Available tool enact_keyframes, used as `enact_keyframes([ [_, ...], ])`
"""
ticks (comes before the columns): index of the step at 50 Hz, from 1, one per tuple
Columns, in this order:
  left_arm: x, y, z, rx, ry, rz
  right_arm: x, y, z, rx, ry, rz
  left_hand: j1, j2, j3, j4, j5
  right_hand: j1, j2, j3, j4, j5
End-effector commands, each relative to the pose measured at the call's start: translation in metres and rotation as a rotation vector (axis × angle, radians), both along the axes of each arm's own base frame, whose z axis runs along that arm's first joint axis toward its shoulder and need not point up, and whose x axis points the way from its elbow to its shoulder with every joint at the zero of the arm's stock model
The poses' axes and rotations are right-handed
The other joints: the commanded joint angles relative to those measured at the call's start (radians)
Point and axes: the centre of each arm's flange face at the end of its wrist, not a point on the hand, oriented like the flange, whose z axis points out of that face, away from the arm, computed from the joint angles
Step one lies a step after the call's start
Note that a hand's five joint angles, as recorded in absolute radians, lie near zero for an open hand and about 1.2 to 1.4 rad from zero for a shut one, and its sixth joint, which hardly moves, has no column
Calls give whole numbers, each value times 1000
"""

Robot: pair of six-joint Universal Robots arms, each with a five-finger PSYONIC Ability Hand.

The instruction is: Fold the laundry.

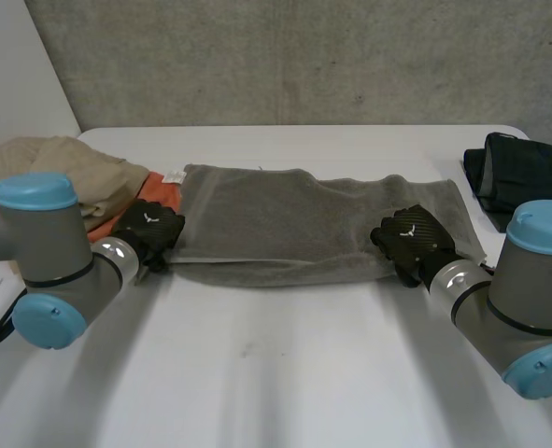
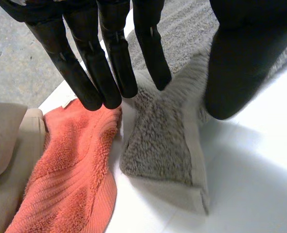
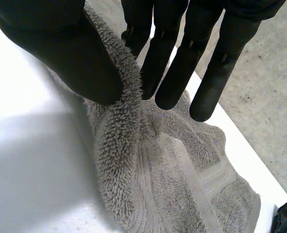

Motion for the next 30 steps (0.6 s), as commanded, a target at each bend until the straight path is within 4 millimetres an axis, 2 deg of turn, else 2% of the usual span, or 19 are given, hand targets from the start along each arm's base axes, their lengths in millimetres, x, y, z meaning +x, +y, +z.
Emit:
enact_keyframes([
  [1, -1, -6, -4, -12, -5, -4, 0, 0, 2, 49, -25, -2, 495, 512, 520, 519, 525, 307, 221, 208, 199, 208],
  [2, -1, -6, -3, -13, -6, -5, 0, 0, 3, 53, -25, -1, 495, 512, 521, 519, 525, 307, 221, 208, 199, 208],
  [5, 1, -4, 3, -15, -6, 2, -3, -2, 7, 83, -28, -18, 495, 512, 521, 519, 525, -208, -295, -307, -317, -308],
  [7, 2, -1, 13, -27, 6, 2, -9, -7, 17, 105, -42, -44, 495, 512, 521, 519, 525, -449, -536, -548, -558, -549],
  [11, 4, 4, 24, -46, 19, -4, -23, -19, 36, 177, -72, -91, 495, 512, 521, 519, 525, -471, -557, -570, -580, -571],
  [18, 5, 11, 32, -52, 28, -20, -40, -41, 76, 243, -59, -93, 495, 512, 521, 519, 525, -533, -619, -631, -641, -632],
  [21, 6, 11, 32, -47, 28, -23, -44, -55, 77, 264, -9, -70, 495, 512, 521, 519, 525, -542, -628, -640, -650, -641],
  [25, 7, 11, 32, -41, 30, -18, -41, -74, 74, 208, 83, -34, 495, 512, 521, 519, 525, -583, -669, -682, -691, -682],
  [26, 7, 12, 32, -41, 30, -20, -40, -83, 70, 175, 116, -27, 495, 512, 521, 519, 525, -583, -669, -682, -691, -682],
  [30, 6, 13, 34, -42, 32, -24, -36, -96, 57, 153, 183, -34, 495, 512, 521, 519, 525, -583, -669, -682, -691, -682],
])
